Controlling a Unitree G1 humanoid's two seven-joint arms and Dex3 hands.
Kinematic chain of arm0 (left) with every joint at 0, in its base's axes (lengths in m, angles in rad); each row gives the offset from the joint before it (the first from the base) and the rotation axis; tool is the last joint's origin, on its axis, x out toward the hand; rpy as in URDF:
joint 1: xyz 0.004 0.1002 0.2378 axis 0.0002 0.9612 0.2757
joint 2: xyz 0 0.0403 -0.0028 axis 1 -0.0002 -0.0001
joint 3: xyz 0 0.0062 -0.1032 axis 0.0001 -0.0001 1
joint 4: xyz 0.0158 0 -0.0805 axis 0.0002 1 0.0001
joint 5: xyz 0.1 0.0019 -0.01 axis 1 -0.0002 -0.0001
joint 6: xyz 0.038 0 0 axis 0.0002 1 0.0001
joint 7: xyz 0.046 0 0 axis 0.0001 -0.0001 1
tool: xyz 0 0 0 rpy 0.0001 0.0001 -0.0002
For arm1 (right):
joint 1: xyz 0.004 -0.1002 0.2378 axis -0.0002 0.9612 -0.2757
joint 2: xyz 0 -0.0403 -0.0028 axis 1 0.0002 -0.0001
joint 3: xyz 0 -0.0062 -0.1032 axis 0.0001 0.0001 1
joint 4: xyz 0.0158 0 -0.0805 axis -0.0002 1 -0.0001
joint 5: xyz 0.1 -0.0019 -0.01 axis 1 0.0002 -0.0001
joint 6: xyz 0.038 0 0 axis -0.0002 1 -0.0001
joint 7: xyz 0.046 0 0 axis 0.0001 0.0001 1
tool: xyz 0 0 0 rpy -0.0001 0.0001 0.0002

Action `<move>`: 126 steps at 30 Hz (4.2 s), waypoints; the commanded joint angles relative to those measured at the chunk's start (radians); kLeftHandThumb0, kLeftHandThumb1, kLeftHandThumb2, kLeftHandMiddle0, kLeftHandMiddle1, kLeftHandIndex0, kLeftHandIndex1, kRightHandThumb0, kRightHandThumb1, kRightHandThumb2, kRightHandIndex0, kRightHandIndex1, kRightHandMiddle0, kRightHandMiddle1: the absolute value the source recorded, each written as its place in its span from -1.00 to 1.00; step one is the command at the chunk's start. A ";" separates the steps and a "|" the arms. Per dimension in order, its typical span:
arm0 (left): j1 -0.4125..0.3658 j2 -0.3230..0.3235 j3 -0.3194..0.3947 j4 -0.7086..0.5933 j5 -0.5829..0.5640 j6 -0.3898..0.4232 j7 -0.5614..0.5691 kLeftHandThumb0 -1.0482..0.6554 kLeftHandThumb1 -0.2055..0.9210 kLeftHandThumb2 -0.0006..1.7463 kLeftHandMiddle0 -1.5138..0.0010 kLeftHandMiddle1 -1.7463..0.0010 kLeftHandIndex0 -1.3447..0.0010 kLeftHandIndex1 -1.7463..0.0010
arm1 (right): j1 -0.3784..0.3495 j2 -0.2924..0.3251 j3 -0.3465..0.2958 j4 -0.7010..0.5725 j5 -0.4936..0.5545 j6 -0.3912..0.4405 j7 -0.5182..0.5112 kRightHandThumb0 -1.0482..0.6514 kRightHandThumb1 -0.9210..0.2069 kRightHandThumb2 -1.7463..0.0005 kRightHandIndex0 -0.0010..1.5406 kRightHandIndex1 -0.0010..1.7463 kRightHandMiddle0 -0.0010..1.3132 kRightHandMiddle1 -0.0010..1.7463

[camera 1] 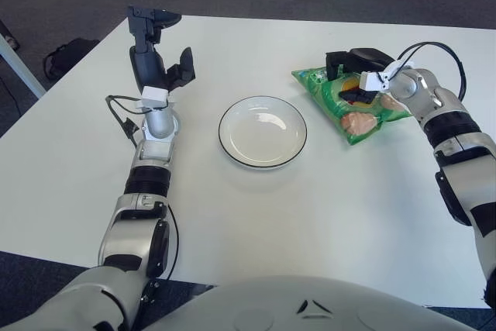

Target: Put the snack into the plate.

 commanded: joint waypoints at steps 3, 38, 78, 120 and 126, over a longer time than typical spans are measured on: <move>-0.004 0.022 0.036 0.042 -0.058 -0.012 -0.028 -0.19 0.98 -0.39 0.67 -0.09 0.70 -1.00 | 0.032 -0.026 0.001 -0.003 -0.038 0.006 -0.047 0.23 0.51 -0.78 0.09 0.83 -0.11 1.00; -0.033 -0.018 0.023 0.068 0.127 -0.122 0.049 -0.18 0.99 -0.39 0.55 -0.40 0.70 -1.00 | 0.079 -0.083 -0.108 -0.187 0.029 -0.090 -0.048 0.23 0.51 -0.82 0.04 0.94 -0.12 1.00; -0.057 0.014 -0.120 0.075 0.197 0.002 -0.040 -0.18 1.00 -0.39 0.48 -0.29 0.73 -1.00 | 0.167 -0.198 -0.149 -0.446 -0.038 0.057 0.024 0.23 -0.83 0.25 -0.74 0.95 -0.72 0.95; -0.345 0.158 -0.428 0.397 0.483 -0.037 0.034 -0.36 1.00 -0.10 0.48 -0.24 0.78 -0.49 | 0.398 -0.257 -0.308 -0.862 -0.002 0.408 0.213 -0.86 -1.00 0.21 -0.84 0.23 -1.00 -0.02; -0.310 0.162 -0.410 0.359 0.475 -0.003 0.096 -0.37 1.00 -0.12 0.50 -0.39 0.74 -0.56 | 0.453 -0.224 -0.272 -0.988 -0.108 0.581 0.265 -0.92 -1.00 0.09 -0.82 0.25 -1.00 -0.09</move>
